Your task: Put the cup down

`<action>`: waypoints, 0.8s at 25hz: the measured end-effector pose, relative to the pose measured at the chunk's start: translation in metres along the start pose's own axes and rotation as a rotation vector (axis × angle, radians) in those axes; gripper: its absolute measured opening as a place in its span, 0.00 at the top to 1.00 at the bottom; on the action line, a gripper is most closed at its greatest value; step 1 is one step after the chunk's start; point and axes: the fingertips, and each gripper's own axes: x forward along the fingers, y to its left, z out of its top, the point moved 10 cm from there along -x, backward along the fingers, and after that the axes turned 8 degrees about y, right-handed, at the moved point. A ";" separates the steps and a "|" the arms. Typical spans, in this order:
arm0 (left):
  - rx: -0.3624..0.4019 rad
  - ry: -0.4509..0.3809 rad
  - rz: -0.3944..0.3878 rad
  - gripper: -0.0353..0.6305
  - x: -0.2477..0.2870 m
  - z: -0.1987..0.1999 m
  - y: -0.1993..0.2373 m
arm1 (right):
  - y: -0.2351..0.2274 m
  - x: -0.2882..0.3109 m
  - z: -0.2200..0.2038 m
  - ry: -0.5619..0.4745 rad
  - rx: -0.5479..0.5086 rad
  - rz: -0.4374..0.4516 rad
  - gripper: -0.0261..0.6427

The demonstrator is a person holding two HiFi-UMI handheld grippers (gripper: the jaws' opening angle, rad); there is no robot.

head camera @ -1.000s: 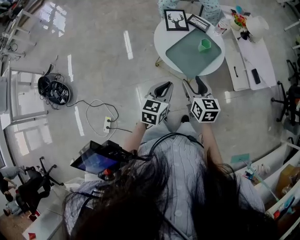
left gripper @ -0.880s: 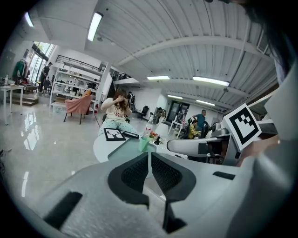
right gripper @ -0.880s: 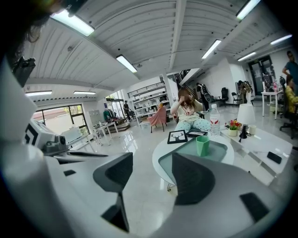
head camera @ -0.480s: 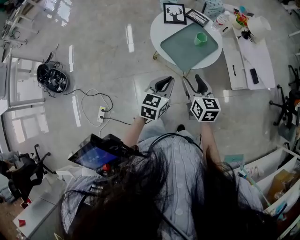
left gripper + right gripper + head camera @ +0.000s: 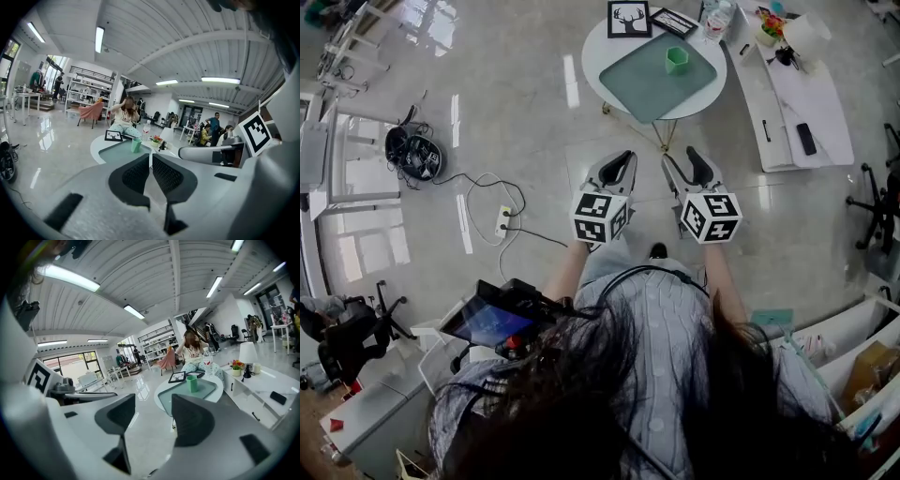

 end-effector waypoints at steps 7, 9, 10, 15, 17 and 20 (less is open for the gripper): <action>-0.059 -0.030 0.052 0.90 -0.015 -0.019 -0.045 | -0.016 -0.042 -0.013 -0.033 -0.014 0.044 0.59; -0.069 -0.037 0.060 0.90 -0.018 -0.022 -0.055 | -0.019 -0.051 -0.015 -0.040 -0.020 0.056 0.60; -0.070 -0.040 0.064 0.90 -0.020 -0.024 -0.060 | -0.020 -0.055 -0.016 -0.043 -0.023 0.062 0.60; -0.052 -0.060 0.082 0.90 -0.031 -0.028 -0.084 | -0.022 -0.076 -0.023 -0.056 -0.023 0.092 0.62; -0.045 -0.064 0.091 0.90 -0.038 -0.031 -0.091 | -0.020 -0.082 -0.027 -0.056 -0.022 0.108 0.63; -0.044 -0.069 0.111 0.90 -0.048 -0.038 -0.097 | -0.013 -0.086 -0.033 -0.052 -0.038 0.142 0.65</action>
